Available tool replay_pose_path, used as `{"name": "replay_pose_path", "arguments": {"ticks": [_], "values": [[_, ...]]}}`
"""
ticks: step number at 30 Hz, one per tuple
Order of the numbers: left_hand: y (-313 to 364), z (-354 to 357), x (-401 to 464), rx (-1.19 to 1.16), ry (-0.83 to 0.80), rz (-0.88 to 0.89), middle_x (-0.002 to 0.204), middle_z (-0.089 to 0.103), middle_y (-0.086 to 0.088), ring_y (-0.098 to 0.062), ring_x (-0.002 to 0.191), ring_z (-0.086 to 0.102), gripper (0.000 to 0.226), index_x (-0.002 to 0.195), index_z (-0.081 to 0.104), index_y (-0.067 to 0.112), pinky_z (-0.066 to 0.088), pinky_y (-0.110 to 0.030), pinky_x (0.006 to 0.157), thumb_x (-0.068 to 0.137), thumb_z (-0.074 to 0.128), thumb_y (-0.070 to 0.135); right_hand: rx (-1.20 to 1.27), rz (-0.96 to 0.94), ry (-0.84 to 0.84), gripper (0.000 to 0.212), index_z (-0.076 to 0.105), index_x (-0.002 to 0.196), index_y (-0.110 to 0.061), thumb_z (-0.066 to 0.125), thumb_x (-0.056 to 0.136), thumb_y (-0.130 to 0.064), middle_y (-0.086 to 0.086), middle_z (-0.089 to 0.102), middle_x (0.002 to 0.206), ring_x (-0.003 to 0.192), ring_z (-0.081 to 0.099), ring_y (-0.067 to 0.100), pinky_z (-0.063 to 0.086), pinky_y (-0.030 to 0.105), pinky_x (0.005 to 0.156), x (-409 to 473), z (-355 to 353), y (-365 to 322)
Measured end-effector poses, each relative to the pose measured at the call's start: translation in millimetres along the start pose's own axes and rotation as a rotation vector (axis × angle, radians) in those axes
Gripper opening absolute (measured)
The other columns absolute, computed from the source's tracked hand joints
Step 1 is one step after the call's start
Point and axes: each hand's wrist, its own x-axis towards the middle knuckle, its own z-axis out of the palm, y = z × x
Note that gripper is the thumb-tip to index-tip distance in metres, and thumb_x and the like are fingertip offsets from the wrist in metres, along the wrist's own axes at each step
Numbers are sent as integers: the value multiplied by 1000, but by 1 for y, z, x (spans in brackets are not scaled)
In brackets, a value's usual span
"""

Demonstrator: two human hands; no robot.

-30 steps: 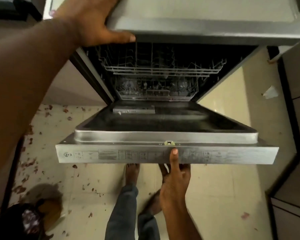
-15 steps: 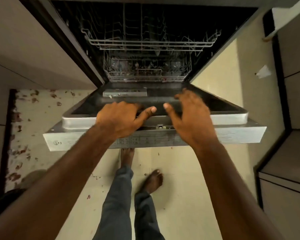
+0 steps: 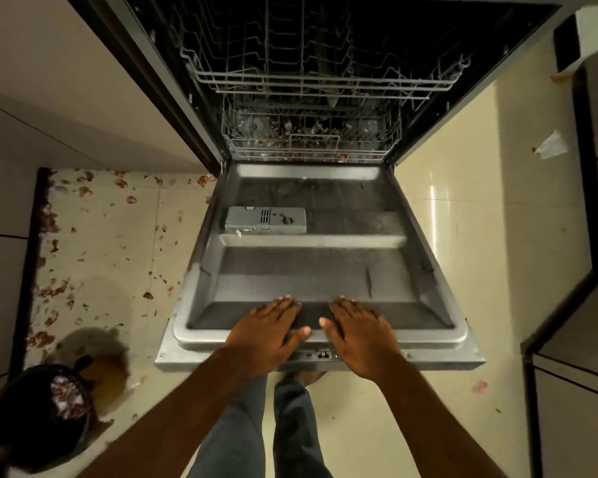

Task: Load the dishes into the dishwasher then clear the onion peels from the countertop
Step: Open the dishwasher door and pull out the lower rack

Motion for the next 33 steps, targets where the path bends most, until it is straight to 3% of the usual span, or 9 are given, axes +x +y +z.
{"name": "replay_pose_path", "arguments": {"ticks": [2,3,6,9,13,20,25,30,33], "values": [[-5,20,5,-39,-60,-10,174,4,0,-18,160,3,69,166,9,25,3,-39,128,108,22,60,30,25,-92,93,30,161,-27,0,88,-76,-1,27,170,156,24,23,21,47,125,3,20,3],[-7,27,7,-75,-82,-17,174,4,0,-18,160,2,67,166,11,25,2,-39,128,109,27,55,46,34,-118,86,31,161,-27,9,93,-75,-1,26,170,157,22,23,19,47,127,5,28,4],[-8,37,9,-186,-59,-85,167,31,-3,-23,153,29,55,158,38,26,25,-40,126,107,48,45,96,59,-79,46,58,144,-26,50,105,-50,-1,53,149,137,51,24,44,42,113,10,43,2],[-10,39,12,-229,1,-159,144,56,0,-21,131,52,43,139,56,25,44,-37,110,101,61,45,78,75,-51,23,72,117,-25,59,103,-38,-2,66,114,105,67,20,56,35,91,18,45,-10],[-19,42,24,-171,7,-146,139,56,-1,-23,127,53,44,136,60,26,45,-38,108,98,65,47,-71,106,-115,17,75,112,-25,62,101,-28,3,74,107,99,71,24,60,38,88,42,46,-19],[-14,79,36,60,-47,-171,135,58,-5,-25,124,56,36,137,60,22,51,-39,105,103,62,32,-112,22,-282,22,73,119,-19,65,99,-20,5,72,107,97,67,21,57,33,91,70,77,-7],[-18,109,53,232,-160,-118,125,63,-6,-23,112,64,36,135,60,20,54,-38,100,101,65,31,-55,-57,-433,35,63,134,-23,65,100,-21,7,70,114,100,66,24,56,41,96,79,116,16],[-34,133,71,237,-274,-99,138,63,-5,-23,122,64,45,147,52,22,50,-40,108,103,63,26,-2,-83,-514,54,47,148,-18,66,98,-15,13,61,138,117,64,32,54,47,103,95,160,32],[-44,151,81,251,-336,-52,161,42,-9,-27,142,49,63,159,33,20,43,-44,117,103,62,20,-13,-60,-528,68,31,160,-15,62,100,-12,13,39,161,143,46,34,42,48,117,105,183,35]]}}
